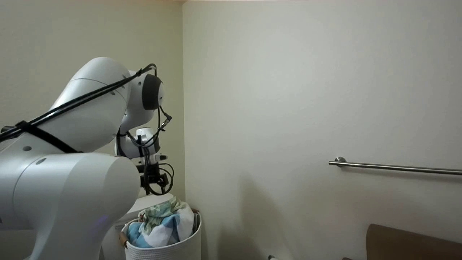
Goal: Move a towel from the laundry basket to the couch
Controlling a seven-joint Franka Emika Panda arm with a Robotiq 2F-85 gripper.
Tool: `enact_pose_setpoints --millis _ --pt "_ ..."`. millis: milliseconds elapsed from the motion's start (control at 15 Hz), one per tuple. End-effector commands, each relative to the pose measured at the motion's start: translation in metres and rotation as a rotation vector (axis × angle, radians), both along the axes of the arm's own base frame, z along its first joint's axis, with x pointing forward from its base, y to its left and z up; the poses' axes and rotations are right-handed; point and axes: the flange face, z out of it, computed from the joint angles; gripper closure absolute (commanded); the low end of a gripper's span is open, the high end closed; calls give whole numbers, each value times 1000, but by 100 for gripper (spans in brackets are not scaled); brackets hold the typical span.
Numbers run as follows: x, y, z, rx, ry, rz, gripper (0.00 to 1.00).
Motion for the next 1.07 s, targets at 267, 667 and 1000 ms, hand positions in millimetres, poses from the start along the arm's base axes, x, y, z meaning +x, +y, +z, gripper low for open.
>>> enact_pose_setpoints --millis 267,667,1000 --pt "10 16 -71 -63 119 -26 0" --pt "6 16 -87 -79 171 -4 53" --pt "5 12 -85 22 230 34 87"
